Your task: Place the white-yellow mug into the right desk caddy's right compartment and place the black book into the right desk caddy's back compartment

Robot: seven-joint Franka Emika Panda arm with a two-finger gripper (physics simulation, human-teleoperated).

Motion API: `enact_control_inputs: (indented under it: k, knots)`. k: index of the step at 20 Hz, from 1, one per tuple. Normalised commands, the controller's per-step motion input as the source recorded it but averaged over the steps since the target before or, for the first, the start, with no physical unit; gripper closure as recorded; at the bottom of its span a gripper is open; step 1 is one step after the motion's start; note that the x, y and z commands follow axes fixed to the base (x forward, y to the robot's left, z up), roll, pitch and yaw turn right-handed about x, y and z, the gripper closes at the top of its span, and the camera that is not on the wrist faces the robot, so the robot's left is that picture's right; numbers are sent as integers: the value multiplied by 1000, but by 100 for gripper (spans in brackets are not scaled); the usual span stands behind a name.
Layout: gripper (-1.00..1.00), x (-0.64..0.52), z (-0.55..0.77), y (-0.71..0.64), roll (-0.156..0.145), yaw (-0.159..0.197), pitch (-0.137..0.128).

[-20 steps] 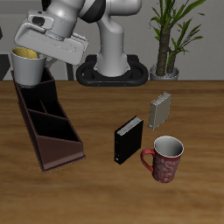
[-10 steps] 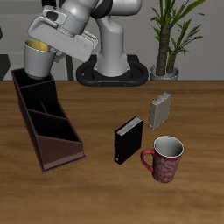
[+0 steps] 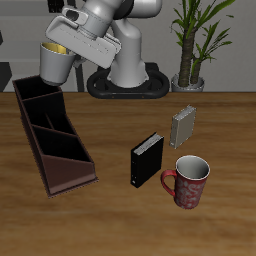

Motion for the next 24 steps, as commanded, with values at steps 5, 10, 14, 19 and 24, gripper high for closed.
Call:
enact_control_inputs:
  k: [5,10,14,19,24]
  knots:
    - [100,-324,-54,25,-23,-35,-35]
    - [100,-279,-140,-7,-24,-48,-15]
    - [100,-228,-127,23,2,-95,10]
    - [100,-173,-94,-41,28,-67,39]
    - [100,-155,24,-60,66,-99,65]
